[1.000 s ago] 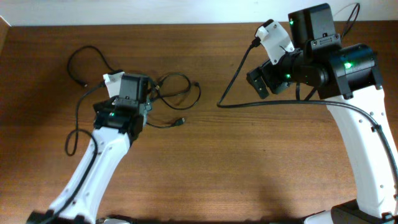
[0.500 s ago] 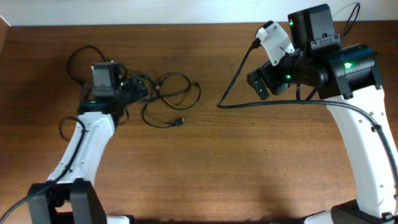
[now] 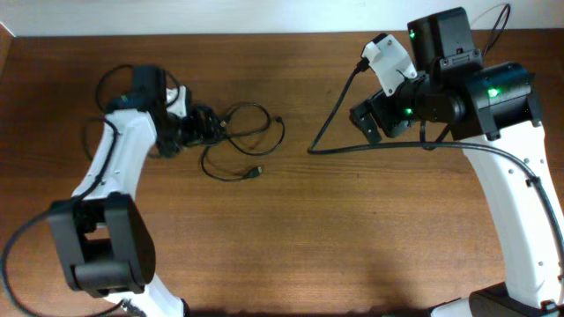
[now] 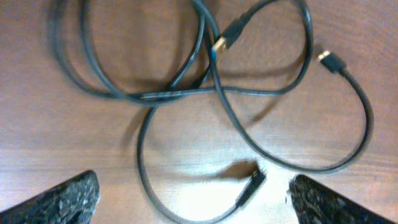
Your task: Untangle cables
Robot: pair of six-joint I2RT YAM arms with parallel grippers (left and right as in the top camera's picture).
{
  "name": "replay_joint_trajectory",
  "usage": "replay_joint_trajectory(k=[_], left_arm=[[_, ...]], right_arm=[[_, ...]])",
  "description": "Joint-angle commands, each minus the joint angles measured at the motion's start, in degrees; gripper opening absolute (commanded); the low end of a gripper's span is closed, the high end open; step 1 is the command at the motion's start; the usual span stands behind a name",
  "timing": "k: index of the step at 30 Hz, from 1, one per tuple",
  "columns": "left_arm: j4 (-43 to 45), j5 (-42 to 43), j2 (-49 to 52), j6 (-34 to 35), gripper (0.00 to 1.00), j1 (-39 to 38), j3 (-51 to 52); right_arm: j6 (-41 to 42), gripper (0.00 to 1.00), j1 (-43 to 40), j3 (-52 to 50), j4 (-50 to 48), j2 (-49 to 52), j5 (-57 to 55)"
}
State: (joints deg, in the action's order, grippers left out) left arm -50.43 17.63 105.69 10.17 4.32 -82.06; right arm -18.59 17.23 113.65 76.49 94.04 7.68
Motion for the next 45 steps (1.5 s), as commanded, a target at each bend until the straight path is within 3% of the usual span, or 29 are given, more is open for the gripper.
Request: replay_joint_trajectory(k=[1,3,6,12,15,25,34,45], left_arm=[[-6.38,-13.35,-0.96,1.40,0.99,0.35,-13.53],[-7.89,-21.97,-0.96,4.68,0.99,0.35,-14.43],[-10.14,-28.13,-0.26,7.43,0.99,0.35,-14.43],[-9.70,-16.48,4.28,4.35,1.00,0.26,-14.40],[-9.66,-17.03,7.45,5.64,0.90,-0.48,-14.40],[-4.09,-24.06,12.66,7.93,0.88,-6.69,-11.52],[0.26,-28.65,12.66,10.82,0.87,-1.14,-6.84],[7.30,-28.13,12.68,10.84,0.84,-1.05,1.51]], right_arm=[[0.22,0.98,0.07,0.24,0.04,-0.02,0.94],[0.22,0.98,0.07,0.15,0.26,-0.02,0.94],[0.22,0.99,0.07,0.15,0.74,-0.02,0.96],[0.22,0.99,0.07,0.15,0.92,-0.02,0.94],[0.22,0.99,0.04,0.15,0.90,-0.02,0.90],[0.17,0.98,0.04,0.15,0.92,-0.02,0.66],[0.17,0.99,0.04,0.15,0.87,-0.02,0.26],[0.17,0.98,0.04,0.15,0.87,-0.02,0.26]])
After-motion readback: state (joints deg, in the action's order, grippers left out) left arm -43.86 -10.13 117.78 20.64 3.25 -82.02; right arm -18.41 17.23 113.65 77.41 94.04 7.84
